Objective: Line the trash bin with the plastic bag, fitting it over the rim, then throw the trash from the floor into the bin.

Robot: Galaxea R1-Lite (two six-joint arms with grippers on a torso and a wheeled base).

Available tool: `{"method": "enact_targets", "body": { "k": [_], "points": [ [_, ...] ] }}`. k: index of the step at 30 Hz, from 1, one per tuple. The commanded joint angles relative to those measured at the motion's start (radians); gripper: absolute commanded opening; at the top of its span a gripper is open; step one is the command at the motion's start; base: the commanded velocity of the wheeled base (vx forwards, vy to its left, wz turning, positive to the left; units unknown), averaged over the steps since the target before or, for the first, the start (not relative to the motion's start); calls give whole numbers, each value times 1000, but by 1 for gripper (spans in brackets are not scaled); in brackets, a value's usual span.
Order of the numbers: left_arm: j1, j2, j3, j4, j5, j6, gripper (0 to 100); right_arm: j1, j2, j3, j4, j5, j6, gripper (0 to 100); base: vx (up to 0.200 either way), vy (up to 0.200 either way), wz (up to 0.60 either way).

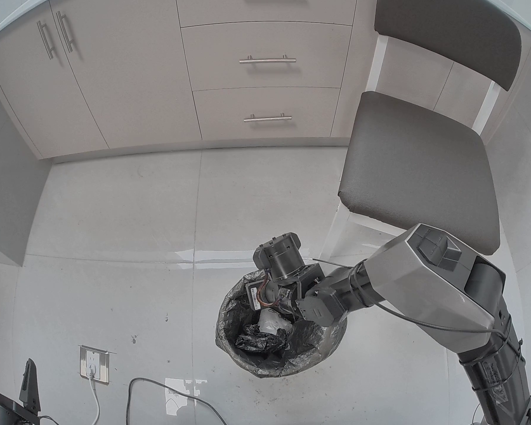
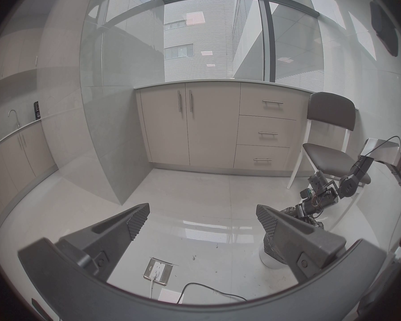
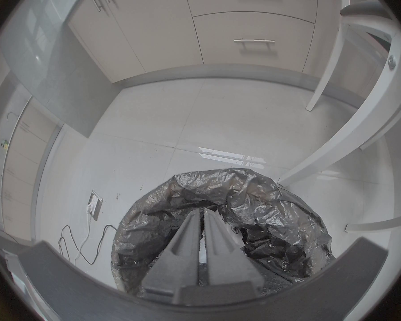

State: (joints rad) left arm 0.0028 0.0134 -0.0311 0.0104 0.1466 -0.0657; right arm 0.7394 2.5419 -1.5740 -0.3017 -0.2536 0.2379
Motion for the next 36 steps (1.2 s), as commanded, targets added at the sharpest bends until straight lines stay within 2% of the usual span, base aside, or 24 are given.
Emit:
{"method": "enact_targets", "body": {
  "k": [1, 13, 24, 31, 36],
  "points": [
    [0, -13, -1, 0, 1, -12, 100, -15, 41, -150, 119, 5, 51, 0, 0, 0, 0],
    [0, -13, -1, 0, 1, -12, 100, -41, 90, -345, 388, 5, 67, 0, 0, 0, 0],
    [0, -13, -1, 0, 1, -12, 100, -52, 92, -380, 543, 7, 66, 0, 0, 0, 0],
    [0, -13, -1, 0, 1, -14, 100, -41, 93, -382, 573, 16, 51, 0, 0, 0, 0],
    [0, -13, -1, 0, 1, -20, 100, -40, 104, -371, 578, 27, 3, 0, 0, 0, 0]
  ]
}}
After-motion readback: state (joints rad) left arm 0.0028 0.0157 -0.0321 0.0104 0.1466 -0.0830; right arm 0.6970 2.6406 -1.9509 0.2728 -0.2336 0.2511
